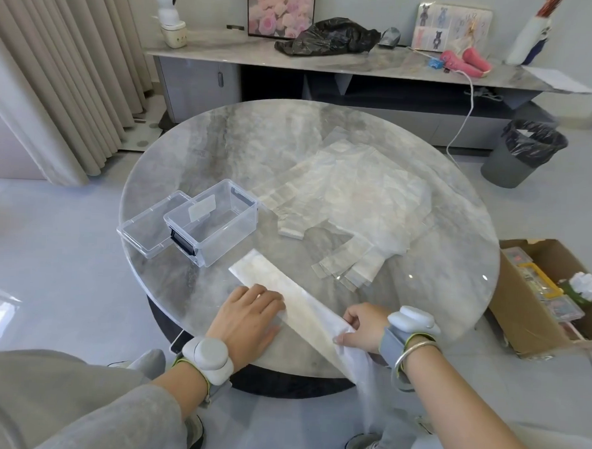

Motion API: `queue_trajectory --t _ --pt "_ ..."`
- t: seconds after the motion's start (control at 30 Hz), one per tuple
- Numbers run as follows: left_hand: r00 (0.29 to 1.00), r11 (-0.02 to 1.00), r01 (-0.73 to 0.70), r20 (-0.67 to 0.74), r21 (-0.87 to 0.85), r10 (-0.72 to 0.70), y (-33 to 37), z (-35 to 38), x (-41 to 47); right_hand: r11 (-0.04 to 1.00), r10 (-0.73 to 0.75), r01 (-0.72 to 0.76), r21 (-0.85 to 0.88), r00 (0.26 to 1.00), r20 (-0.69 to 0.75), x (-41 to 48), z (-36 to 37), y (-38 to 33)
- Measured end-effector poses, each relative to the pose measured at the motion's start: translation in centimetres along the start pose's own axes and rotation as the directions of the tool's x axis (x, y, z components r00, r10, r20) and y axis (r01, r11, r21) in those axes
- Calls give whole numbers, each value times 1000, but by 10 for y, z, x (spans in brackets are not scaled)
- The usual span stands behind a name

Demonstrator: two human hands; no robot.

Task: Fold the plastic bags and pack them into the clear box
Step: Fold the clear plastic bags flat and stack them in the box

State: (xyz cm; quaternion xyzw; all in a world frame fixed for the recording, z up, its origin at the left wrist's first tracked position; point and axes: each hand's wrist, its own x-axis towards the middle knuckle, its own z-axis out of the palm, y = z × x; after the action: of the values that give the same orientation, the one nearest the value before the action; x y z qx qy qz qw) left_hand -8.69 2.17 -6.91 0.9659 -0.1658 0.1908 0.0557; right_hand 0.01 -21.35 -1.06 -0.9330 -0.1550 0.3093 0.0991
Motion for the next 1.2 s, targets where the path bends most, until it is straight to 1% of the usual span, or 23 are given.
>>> queue_trajectory --t 0.07,0.13,0.2,0.3,0.37,0.4,0.43,0.53,0.67,0.73,0.77,0.9,1.0,1.03,1.1,1.17,1.2 --pt "998 998 55 -36 19 -54 -1 0 3 993 47 -44 113 999 -22 1 5 4" --pt "994 994 106 -34 11 -106 -1 -2 2 968 110 -90 235 991 -71 2 8 6" --pt "992 992 127 -8 -23 -128 -1 -5 1 906 164 -110 408 981 -100 3 13 -1" --pt "996 996 78 43 -50 -76 3 -11 -2 759 213 -92 644 971 -112 5 27 -24" --pt "997 997 55 56 -56 -52 7 -14 -1 596 225 -81 799 972 -69 5 34 -38" --pt "997 997 59 44 -54 -57 8 -16 -1 515 208 -84 853 978 -30 3 35 -45" --pt "998 997 64 25 -53 -63 8 -17 0 450 186 -90 889 982 6 2 36 -50" --pt "998 997 39 -41 -66 -42 7 -20 4 329 179 -107 938 983 49 -2 36 -58" --pt "993 997 -5 -119 -73 -4 5 -14 1 253 183 -98 962 982 52 -8 38 -61" --pt "988 998 -7 -154 -57 -2 2 -8 0 252 185 -100 962 981 54 -12 40 -61" --pt "986 998 -7 -166 -57 -2 0 -6 -1 268 187 -110 957 980 60 -15 42 -61" --pt "985 998 7 -171 -55 -16 -5 -2 3 395 158 -131 909 985 74 -27 52 -59" --pt "987 995 45 -147 -88 -57 -6 -3 8 485 140 -96 869 990 31 -34 55 -58" --pt "988 994 54 -138 -96 -67 -6 -4 9 503 144 -70 861 990 -4 -37 54 -59" --pt "990 993 62 -120 -104 -75 -6 -5 9 561 157 15 828 980 -123 -42 51 -60" --pt "992 992 69 -97 -108 -80 -5 -5 8 634 145 120 764 952 -270 -48 44 -62" --pt "993 992 69 -91 -105 -79 -5 -5 7 645 120 180 742 936 -332 -52 40 -64"
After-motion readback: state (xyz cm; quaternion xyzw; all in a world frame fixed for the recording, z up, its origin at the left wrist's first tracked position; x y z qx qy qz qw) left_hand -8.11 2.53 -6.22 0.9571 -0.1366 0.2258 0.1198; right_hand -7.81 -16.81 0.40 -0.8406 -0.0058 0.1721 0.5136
